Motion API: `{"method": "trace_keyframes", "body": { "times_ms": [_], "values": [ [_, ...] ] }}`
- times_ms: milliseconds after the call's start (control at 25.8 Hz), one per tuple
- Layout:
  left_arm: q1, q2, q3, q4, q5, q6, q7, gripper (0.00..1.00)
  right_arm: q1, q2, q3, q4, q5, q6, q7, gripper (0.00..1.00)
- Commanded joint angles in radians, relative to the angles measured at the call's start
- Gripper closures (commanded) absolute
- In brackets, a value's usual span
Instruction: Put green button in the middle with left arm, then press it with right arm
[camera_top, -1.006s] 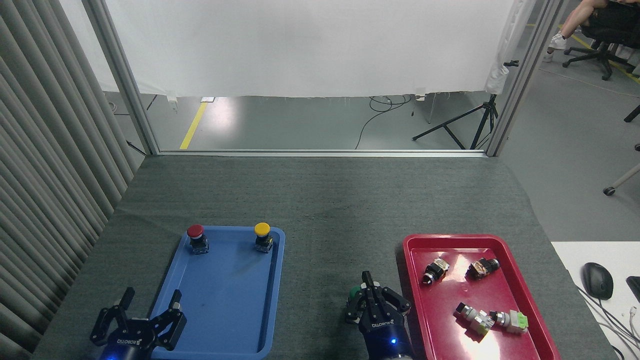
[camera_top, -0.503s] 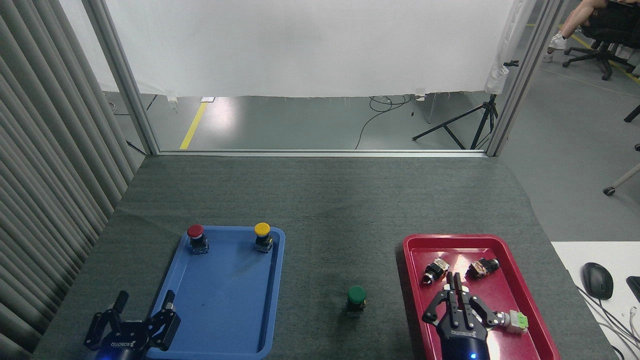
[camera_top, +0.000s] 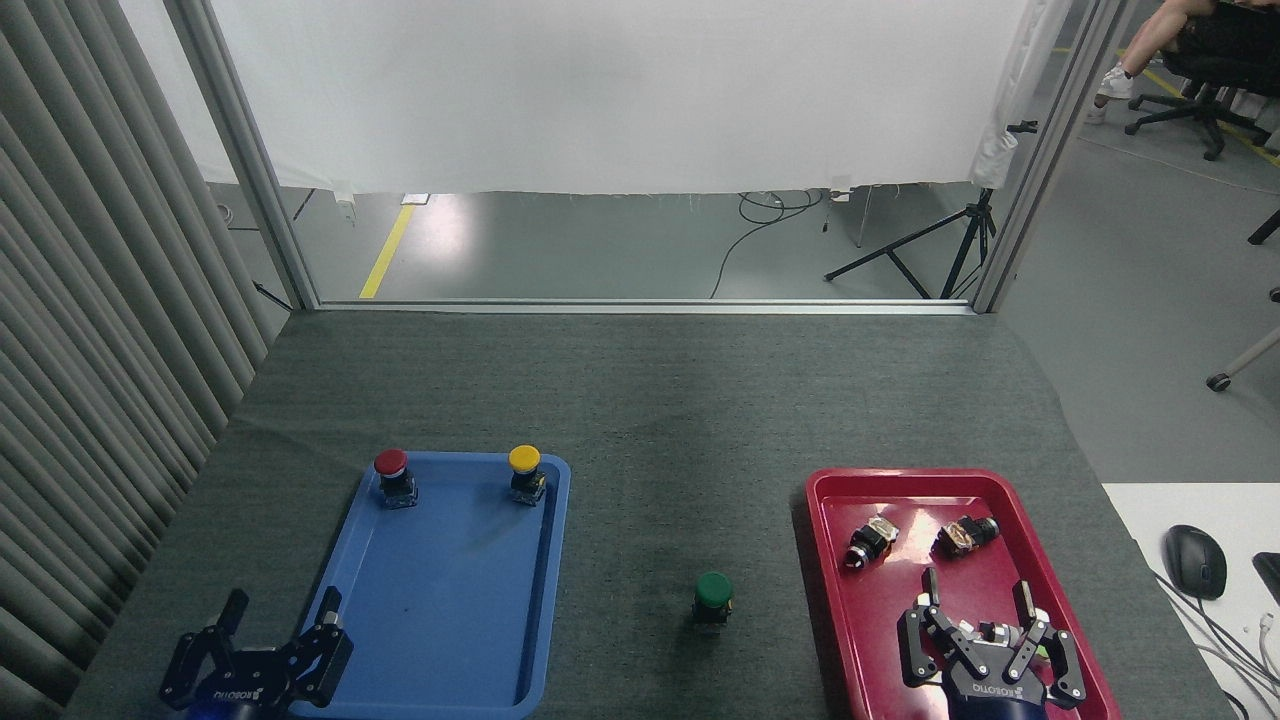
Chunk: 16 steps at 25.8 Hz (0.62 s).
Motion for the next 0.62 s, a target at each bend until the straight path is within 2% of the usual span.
{"method": "trace_keyframes", "body": {
  "times_ms": [0, 581],
  "values": [
    [-0.002, 0.000, 0.003, 0.002, 0.001, 0.000, 0.001, 0.01, 0.007, -0.013, 0.002, -0.010, -0.001, -0.028, -0.001, 0.00],
    [-0.019, 0.017, 0.009, 0.056, 0.001, -0.003, 0.001, 0.01, 0.016, -0.016, 0.014, -0.012, -0.002, -0.090, 0.004, 0.00]
  ]
}}
